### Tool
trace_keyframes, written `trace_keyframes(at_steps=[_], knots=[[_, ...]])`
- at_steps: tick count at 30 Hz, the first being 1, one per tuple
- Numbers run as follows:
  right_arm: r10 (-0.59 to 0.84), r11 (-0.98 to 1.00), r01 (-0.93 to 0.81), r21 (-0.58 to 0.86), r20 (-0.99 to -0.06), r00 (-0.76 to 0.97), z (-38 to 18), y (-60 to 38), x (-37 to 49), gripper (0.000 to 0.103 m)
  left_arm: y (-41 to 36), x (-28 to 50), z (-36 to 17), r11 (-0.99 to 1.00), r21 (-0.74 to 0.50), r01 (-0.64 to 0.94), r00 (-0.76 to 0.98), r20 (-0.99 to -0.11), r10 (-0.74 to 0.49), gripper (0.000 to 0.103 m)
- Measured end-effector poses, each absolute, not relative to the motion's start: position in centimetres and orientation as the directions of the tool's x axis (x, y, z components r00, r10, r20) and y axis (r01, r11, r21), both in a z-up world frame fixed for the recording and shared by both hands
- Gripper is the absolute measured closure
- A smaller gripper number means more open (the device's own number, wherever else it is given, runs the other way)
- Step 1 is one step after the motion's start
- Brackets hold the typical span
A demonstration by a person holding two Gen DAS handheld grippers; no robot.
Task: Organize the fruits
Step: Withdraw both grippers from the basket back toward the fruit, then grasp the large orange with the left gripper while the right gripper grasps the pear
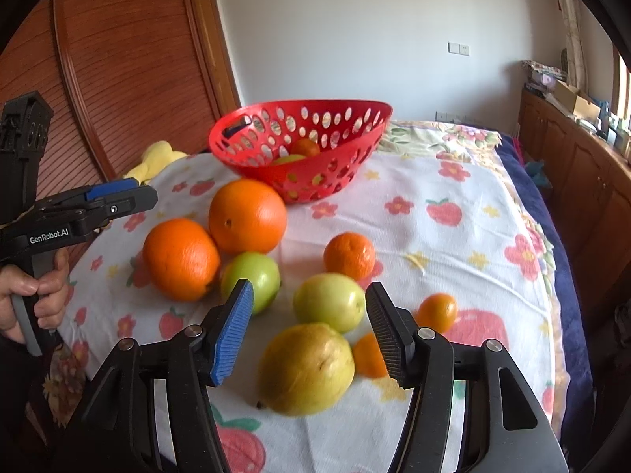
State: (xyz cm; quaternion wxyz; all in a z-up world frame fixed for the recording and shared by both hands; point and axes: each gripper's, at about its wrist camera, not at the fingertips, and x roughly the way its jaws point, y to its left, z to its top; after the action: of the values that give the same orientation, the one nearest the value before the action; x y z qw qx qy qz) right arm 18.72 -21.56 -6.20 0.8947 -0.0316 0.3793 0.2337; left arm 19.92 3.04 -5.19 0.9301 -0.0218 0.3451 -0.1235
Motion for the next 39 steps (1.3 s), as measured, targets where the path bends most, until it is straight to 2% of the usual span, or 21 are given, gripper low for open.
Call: trace_keyframes(at_steps=[23,33,39], knots=[[0.349,0.897,-0.433,0.09,-0.747,0.566,-9.9,-21.3,17.7,0.032,1.9,18.8,-7.0,0.97,-0.108,0.217,0.713,-0.661,-0.234,0.026],[0.31,0.894,-0.448,0.017,-0.745,0.59,-10.3,-20.0,17.4,0.027,1.4,20.1,-7.8,0.971,-0.095,0.222,0.697,-0.68,-0.226,0.025],[0.287,0.895,-0.445,-0.011,-0.752,0.594,-10.5,-19.7,17.2,0.027,0.7,20.9,-9.0,0.974,-0.057,0.22,0.673,-0.714,-0.194,0.018]])
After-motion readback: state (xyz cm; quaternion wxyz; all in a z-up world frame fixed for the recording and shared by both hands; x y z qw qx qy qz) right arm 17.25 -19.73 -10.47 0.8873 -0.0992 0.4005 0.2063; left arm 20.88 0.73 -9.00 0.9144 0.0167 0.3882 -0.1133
